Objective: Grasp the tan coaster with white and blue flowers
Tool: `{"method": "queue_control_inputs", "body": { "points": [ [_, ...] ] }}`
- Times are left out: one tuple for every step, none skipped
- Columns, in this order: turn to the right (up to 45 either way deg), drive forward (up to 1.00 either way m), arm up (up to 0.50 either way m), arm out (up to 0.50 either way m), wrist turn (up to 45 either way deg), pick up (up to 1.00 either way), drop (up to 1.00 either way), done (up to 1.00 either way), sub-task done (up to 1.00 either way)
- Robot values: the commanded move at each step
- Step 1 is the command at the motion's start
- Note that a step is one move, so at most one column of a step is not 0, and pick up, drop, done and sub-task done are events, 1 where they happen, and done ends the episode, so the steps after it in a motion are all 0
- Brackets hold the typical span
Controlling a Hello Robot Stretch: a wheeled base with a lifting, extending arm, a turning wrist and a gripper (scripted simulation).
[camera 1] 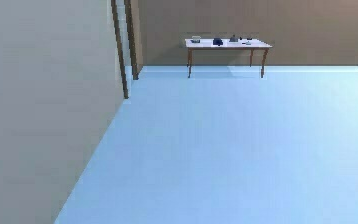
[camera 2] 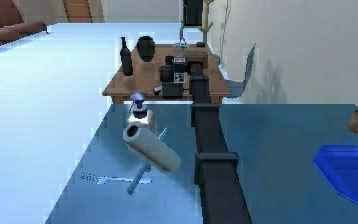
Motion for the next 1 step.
{"method": "queue_control_inputs", "body": {
  "points": [
    [0.0, 0.00, 0.00, 0.00, 0.0, 0.00, 0.00, 1.00, 0.00]
  ]
}}
